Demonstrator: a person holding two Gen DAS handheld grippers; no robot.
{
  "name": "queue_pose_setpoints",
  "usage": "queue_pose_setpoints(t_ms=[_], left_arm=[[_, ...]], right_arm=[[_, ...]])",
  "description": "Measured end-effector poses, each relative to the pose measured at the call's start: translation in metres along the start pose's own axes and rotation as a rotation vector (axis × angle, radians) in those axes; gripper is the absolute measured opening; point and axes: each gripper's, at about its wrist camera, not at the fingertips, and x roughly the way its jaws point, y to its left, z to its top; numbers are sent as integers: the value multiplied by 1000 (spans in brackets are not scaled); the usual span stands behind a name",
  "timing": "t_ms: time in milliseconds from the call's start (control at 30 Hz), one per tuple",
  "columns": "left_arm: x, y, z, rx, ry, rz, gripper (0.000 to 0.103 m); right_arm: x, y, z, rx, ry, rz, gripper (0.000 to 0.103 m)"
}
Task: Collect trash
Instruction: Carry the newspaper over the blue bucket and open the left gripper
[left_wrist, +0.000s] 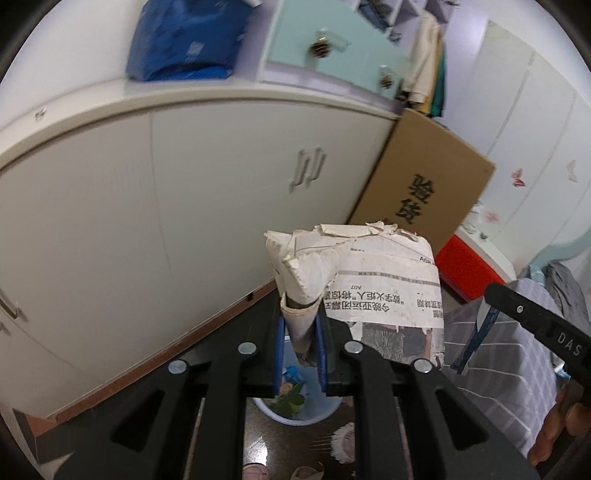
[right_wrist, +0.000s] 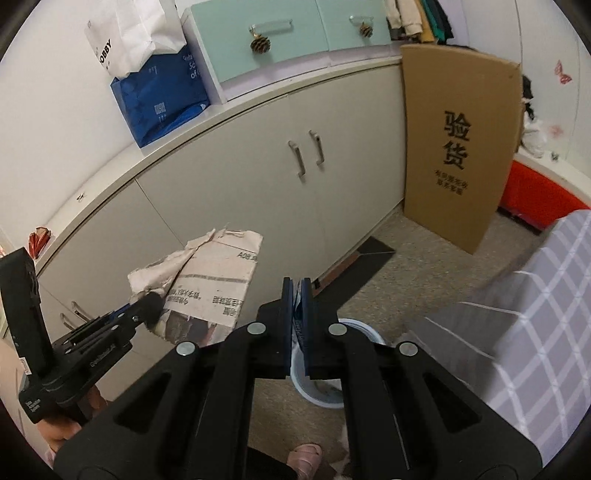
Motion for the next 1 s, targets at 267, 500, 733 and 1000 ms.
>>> queue_pose_setpoints(t_ms=[267, 500, 733, 1000], left_arm=[[35, 15, -3, -7, 63, 26, 14], [57, -1, -11, 18, 106, 13, 14], [71, -23, -15, 59, 122, 11, 14], [77, -40, -16, 87, 130, 1, 14]], right_arm=[[32, -19, -14, 13, 60, -80, 55], [17, -29, -15, 38, -11, -100, 63], [11, -47, -15, 141, -35, -78, 66], [12, -49, -15, 163, -31, -83, 70]])
